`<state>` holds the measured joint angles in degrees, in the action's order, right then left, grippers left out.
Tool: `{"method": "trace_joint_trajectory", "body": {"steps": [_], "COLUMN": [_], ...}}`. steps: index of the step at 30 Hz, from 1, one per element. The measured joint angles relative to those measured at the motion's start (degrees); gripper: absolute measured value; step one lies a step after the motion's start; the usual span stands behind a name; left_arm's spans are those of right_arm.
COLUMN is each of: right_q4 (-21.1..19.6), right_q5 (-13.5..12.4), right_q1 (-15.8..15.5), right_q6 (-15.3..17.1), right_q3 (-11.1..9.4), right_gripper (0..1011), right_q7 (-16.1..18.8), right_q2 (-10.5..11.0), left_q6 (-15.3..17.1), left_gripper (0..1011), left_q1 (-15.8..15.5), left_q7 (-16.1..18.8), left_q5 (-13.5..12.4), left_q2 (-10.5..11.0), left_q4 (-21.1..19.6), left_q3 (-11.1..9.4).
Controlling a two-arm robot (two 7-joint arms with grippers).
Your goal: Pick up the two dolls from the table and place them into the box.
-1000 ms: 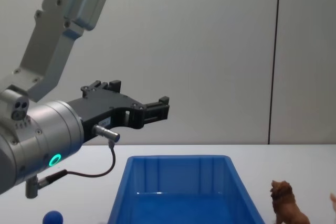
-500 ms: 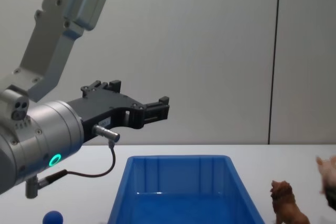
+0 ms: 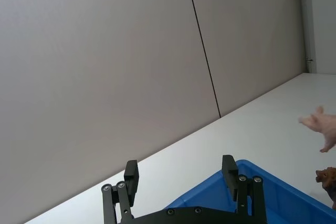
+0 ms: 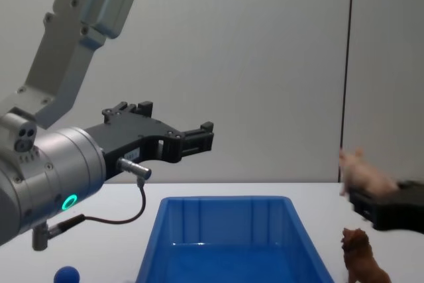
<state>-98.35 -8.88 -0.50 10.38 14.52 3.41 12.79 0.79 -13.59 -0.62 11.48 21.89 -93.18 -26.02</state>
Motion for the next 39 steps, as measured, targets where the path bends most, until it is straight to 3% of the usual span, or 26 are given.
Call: {"method": "trace_joint_trajectory", "body": {"steps": [9, 23, 29, 39], "right_q4": [1.24, 5.29, 6.12, 5.48], "right_q5": [0.51, 2.18, 2.68, 2.83], "right_q1": [2.72, 7.71, 8.61, 8.08], "right_q6": [-0.32, 0.77, 1.79, 3.45], "right_q3": [1.46, 4.04, 4.35, 3.97], "right_gripper": [383, 809, 985, 1001], "right_q7": [6.07, 15.34, 15.63, 12.42], "right_q2": [-2.10, -5.81, -6.42, -5.97], "left_q6": [0.00, 0.00, 0.00, 0.00], "left_gripper": [1001, 1001, 1002, 1002], "left_q1": [0.00, 0.00, 0.00, 0.00], "left_q7": [0.00, 0.00, 0.00, 0.00], "left_q5": [0.00, 0.00, 0.00, 0.00], "left_q2": [0.00, 0.00, 0.00, 0.00], "left_q4": [0.00, 0.00, 0.00, 0.00], "left_q3": [0.00, 0.00, 0.00, 0.00]}}
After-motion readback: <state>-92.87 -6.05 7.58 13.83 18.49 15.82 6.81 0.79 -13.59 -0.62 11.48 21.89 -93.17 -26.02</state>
